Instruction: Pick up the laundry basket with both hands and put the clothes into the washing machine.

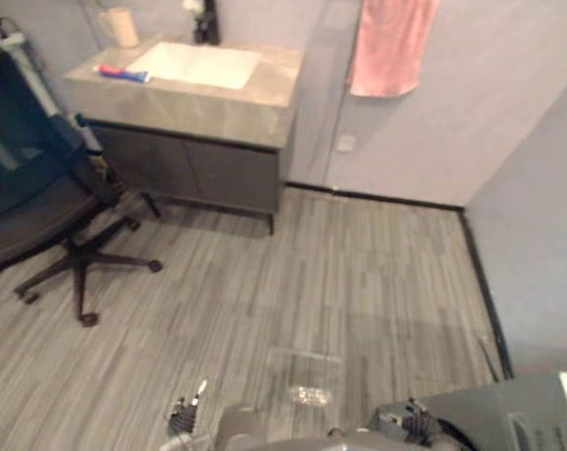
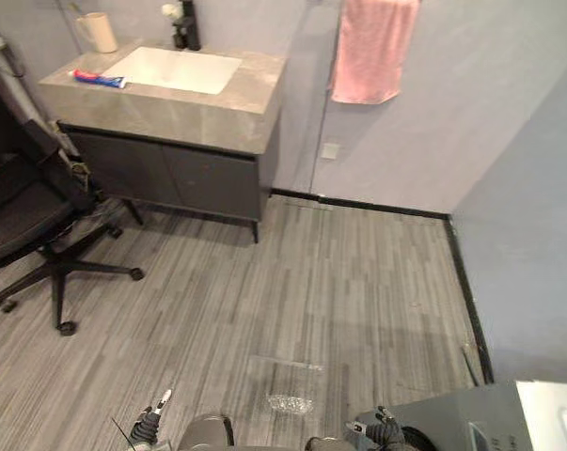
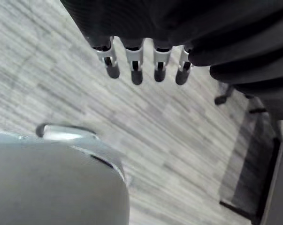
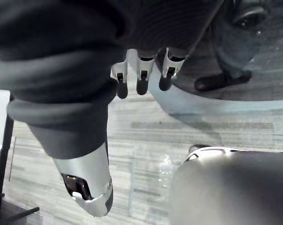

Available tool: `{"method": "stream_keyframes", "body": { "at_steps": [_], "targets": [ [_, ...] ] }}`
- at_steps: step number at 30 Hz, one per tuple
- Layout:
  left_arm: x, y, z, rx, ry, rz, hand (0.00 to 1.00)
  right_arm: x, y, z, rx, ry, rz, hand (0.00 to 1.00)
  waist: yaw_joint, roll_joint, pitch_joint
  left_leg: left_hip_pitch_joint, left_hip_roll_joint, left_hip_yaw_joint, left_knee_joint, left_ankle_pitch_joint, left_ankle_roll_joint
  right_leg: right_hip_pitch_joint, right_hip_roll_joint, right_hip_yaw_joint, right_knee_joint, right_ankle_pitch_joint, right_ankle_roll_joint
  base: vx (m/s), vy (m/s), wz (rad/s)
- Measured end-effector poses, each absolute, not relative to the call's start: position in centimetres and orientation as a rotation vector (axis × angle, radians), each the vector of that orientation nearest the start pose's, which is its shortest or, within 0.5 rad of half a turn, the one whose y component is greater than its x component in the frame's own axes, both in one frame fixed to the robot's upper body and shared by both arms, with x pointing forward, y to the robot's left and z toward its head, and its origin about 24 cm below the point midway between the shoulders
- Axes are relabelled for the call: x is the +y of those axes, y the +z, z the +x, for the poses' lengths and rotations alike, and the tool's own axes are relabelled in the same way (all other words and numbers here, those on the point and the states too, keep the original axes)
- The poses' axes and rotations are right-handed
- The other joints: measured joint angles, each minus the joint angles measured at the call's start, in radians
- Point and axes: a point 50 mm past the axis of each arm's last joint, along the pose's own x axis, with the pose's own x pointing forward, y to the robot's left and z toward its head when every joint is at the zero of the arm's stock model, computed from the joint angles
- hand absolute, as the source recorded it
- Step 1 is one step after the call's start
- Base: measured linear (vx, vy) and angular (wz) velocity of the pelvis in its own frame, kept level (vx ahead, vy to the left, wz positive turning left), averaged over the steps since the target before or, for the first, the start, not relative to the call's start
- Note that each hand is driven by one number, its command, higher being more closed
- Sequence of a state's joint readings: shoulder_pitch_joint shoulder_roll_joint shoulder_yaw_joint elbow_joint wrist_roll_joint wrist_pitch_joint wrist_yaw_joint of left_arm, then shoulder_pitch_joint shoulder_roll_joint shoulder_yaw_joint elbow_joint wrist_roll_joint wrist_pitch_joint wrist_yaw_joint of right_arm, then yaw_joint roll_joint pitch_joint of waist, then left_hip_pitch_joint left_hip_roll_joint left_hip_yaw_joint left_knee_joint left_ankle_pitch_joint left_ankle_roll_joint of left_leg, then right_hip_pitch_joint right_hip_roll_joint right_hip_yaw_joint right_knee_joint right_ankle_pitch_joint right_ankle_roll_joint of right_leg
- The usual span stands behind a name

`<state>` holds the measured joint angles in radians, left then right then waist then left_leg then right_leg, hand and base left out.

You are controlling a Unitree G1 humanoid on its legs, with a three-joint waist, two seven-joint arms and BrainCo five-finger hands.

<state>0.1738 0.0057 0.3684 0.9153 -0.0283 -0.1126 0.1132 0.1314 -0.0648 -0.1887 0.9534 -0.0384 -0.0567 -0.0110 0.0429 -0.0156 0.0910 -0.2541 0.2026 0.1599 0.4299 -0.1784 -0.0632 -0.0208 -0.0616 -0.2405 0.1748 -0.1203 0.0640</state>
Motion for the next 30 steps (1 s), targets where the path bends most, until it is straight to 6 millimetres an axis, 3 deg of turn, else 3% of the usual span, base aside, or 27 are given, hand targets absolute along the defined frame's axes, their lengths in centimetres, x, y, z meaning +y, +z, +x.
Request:
{"method": "stream_keyframes", "body": {
  "at_steps": [3,6,8,9,11,14,15,16,18,19,25,27,29,30],
  "targets": [
    [21.8,-15.4,6.8,0.997,0.542,-0.112,0.00,-18.5,-15.3,10.4,0.988,-0.206,0.031,0.00,0.026,-0.010,-0.005,0.059,-0.026,0.060,-0.003,-0.031,0.019,0.018,-0.040,0.054,0.012,0.004,0.021,0.05,0.168,-0.39],
    [21.4,-15.7,6.4,1.026,0.533,-0.117,0.00,-18.0,-15.1,11.0,0.969,-0.179,0.020,0.00,0.022,0.000,-0.011,0.115,-0.061,0.097,-0.024,-0.055,0.042,-0.023,-0.086,0.085,0.141,-0.013,0.037,0.01,0.141,-0.22],
    [21.5,-15.7,6.4,1.027,0.533,-0.115,0.00,-17.7,-15.0,11.3,0.960,-0.156,0.010,0.00,0.021,-0.006,-0.016,0.146,-0.077,0.113,-0.061,-0.054,0.043,-0.057,-0.108,0.091,0.210,-0.010,0.033,0.01,0.089,-0.27],
    [21.6,-15.7,6.4,1.028,0.527,-0.106,0.00,-17.5,-15.0,11.5,0.957,-0.145,0.009,0.00,0.019,0.002,-0.019,0.163,-0.080,0.115,-0.086,-0.050,0.048,-0.089,-0.118,0.093,0.254,-0.010,0.027,0.04,0.044,-0.28],
    [21.8,-15.7,6.3,1.032,0.526,-0.097,0.00,-17.3,-15.1,11.3,0.967,-0.135,0.007,0.00,0.012,-0.008,-0.036,0.172,-0.077,0.111,-0.103,-0.050,0.048,-0.109,-0.114,0.073,0.247,-0.024,0.018,0.06,-0.009,-0.13],
    [22.0,-15.6,6.7,1.024,0.501,-0.070,0.00,-17.3,-15.2,11.2,0.973,-0.139,0.007,0.00,-0.020,-0.012,-0.037,0.199,-0.065,0.077,-0.105,-0.052,0.036,-0.111,-0.112,0.049,0.161,-0.023,0.011,0.11,-0.124,0.21],
    [22.1,-15.5,6.9,1.020,0.491,-0.059,0.00,-17.3,-15.2,11.1,0.977,-0.140,0.006,0.00,-0.028,-0.016,-0.040,0.202,-0.064,0.066,-0.101,-0.056,0.026,-0.109,-0.114,0.049,0.129,-0.013,0.012,0.15,-0.215,0.47],
    [22.2,-15.3,7.8,0.997,0.476,-0.047,0.00,-17.1,-15.4,10.5,0.995,-0.134,0.002,0.00,-0.029,-0.042,-0.044,0.203,-0.065,0.035,-0.065,-0.070,-0.007,-0.097,-0.114,0.049,0.082,0.095,0.044,0.17,-0.223,0.44],
    [21.2,-15.4,8.4,0.990,0.443,-0.057,0.00,-17.3,-15.8,9.8,1.031,-0.152,0.007,0.00,-0.026,-0.022,-0.056,0.218,-0.038,0.015,-0.082,-0.060,-0.023,-0.078,-0.085,0.023,0.072,0.076,0.023,0.18,-0.198,0.24],
    [20.4,-15.5,8.7,0.988,0.422,-0.067,0.00,-17.6,-15.9,9.5,1.045,-0.156,0.002,0.00,-0.028,-0.027,-0.059,0.240,-0.028,0.013,-0.117,-0.050,-0.040,-0.062,-0.070,0.018,0.055,0.072,0.017,0.15,-0.161,0.05],
    [19.9,-15.8,8.3,1.007,0.415,-0.078,0.00,-18.3,-16.1,9.2,1.064,-0.163,0.006,0.00,-0.032,0.003,-0.056,0.306,0.033,0.017,-0.170,-0.029,-0.076,0.001,0.013,0.006,-0.007,0.059,-0.012,0.12,-0.152,-0.07],
    [19.9,-15.7,8.5,1.001,0.418,-0.080,0.00,-18.3,-16.1,9.3,1.067,-0.158,0.005,0.00,-0.030,-0.006,-0.056,0.248,0.050,-0.024,-0.049,-0.031,-0.085,0.011,0.019,0.010,-0.012,0.043,-0.022,0.04,-0.080,0.01],
    [20.2,-15.6,8.6,0.995,0.420,-0.073,0.00,-18.4,-16.1,9.4,1.071,-0.159,0.001,0.00,-0.029,0.007,-0.049,0.202,0.069,-0.050,0.069,-0.023,-0.085,0.047,0.035,0.018,-0.038,0.045,-0.027,0.07,-0.070,-0.08],
    [20.2,-15.6,8.7,0.995,0.420,-0.073,0.00,-18.4,-16.1,9.5,1.070,-0.159,-0.001,0.00,-0.028,-0.010,-0.040,0.189,0.068,-0.050,0.096,-0.015,-0.071,0.067,0.028,0.026,-0.054,0.051,-0.034,0.09,-0.032,-0.11]
  ]
}}
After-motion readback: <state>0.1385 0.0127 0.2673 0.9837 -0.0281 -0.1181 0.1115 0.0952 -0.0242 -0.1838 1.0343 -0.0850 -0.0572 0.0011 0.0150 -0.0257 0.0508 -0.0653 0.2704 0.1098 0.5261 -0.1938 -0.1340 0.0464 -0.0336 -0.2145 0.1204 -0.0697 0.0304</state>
